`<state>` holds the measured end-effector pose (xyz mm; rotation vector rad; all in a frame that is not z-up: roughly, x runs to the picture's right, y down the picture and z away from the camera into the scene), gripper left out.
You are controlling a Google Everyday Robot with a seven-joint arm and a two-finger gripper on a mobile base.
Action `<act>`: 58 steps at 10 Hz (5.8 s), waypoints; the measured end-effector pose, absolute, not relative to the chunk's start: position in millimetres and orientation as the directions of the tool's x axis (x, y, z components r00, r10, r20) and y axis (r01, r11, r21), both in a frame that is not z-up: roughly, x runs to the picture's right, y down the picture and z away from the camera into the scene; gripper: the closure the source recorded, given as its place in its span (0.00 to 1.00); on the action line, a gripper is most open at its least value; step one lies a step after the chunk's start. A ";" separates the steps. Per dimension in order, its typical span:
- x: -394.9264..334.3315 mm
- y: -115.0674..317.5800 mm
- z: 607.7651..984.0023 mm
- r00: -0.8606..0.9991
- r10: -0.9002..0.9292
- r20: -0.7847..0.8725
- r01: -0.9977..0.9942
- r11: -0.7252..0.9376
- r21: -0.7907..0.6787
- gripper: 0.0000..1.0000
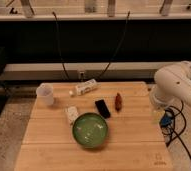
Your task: Place the bottle in the ceramic bowl
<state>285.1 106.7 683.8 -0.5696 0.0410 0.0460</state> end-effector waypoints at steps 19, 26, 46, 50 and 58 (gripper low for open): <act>252.8 67.3 707.0 0.999 -0.035 -0.033 0.014 0.870 -0.492 0.20; 214.4 32.0 726.1 0.994 -0.112 0.009 0.105 0.891 -0.441 0.20; 105.3 -56.4 805.8 0.915 -0.372 0.157 0.403 0.861 -0.310 0.20; 85.1 -64.2 825.3 0.890 -0.419 0.179 0.455 0.836 -0.307 0.20; 60.5 -66.4 862.2 0.848 -0.484 0.217 0.530 0.784 -0.323 0.20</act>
